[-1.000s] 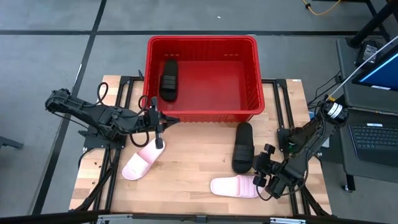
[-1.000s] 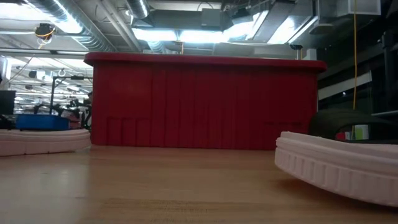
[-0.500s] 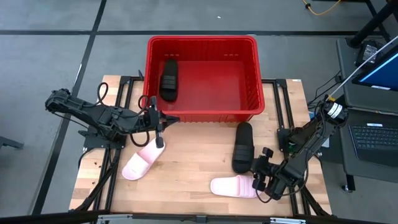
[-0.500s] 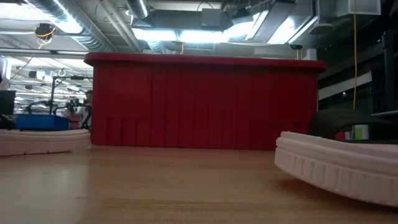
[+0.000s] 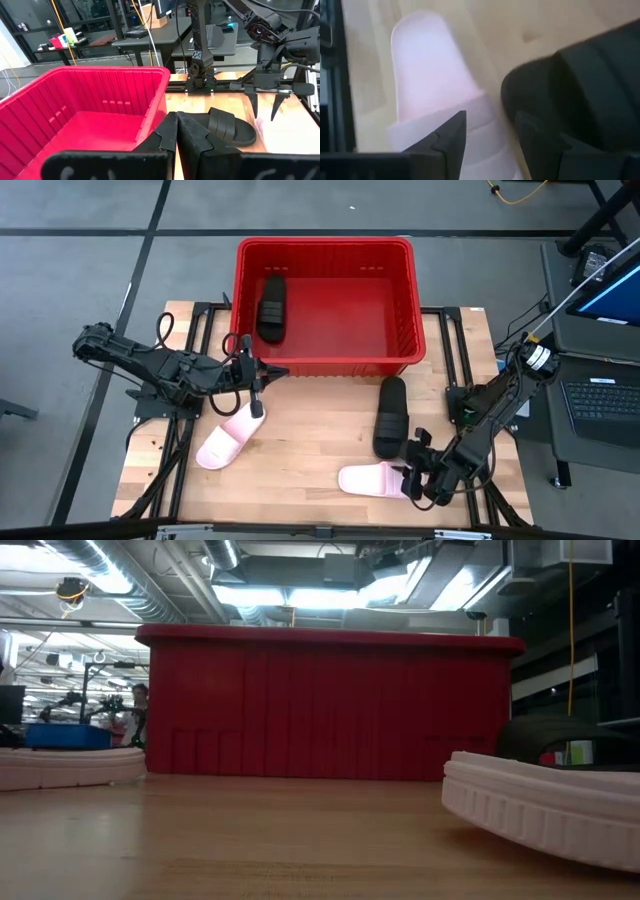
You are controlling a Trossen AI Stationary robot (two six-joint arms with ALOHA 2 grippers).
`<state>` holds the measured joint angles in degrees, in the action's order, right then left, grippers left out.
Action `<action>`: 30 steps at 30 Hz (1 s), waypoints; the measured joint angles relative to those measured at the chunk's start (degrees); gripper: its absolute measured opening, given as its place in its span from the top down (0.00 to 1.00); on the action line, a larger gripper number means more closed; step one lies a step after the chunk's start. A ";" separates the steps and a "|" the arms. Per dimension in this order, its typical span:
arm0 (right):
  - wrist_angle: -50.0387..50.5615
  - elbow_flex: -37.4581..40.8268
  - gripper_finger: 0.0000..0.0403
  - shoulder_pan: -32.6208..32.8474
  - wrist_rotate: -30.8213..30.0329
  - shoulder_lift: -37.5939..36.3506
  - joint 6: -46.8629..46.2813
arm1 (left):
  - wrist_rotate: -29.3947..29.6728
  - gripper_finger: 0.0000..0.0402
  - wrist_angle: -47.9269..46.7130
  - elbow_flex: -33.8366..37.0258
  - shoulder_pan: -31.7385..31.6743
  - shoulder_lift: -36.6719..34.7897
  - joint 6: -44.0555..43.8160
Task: Pick and place slides into bin
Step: Put the black slides into the red bin
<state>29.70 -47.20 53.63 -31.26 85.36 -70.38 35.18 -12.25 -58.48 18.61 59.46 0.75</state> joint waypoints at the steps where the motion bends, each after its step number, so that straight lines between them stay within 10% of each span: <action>1: 0.02 0.00 0.57 0.00 0.98 0.00 0.01 | 0.00 0.99 0.00 0.00 0.00 0.00 0.00; 16: 4.68 -2.26 0.57 -2.77 10.74 0.02 1.62 | -0.02 0.99 0.00 0.00 0.00 0.00 -0.90; 30: 24.56 -14.44 0.57 -3.58 6.28 3.25 3.86 | -0.04 0.99 -2.92 0.00 0.00 0.00 -1.07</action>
<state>54.26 -61.64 50.04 -24.98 88.61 -66.52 35.14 -15.18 -58.48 18.61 59.46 -0.32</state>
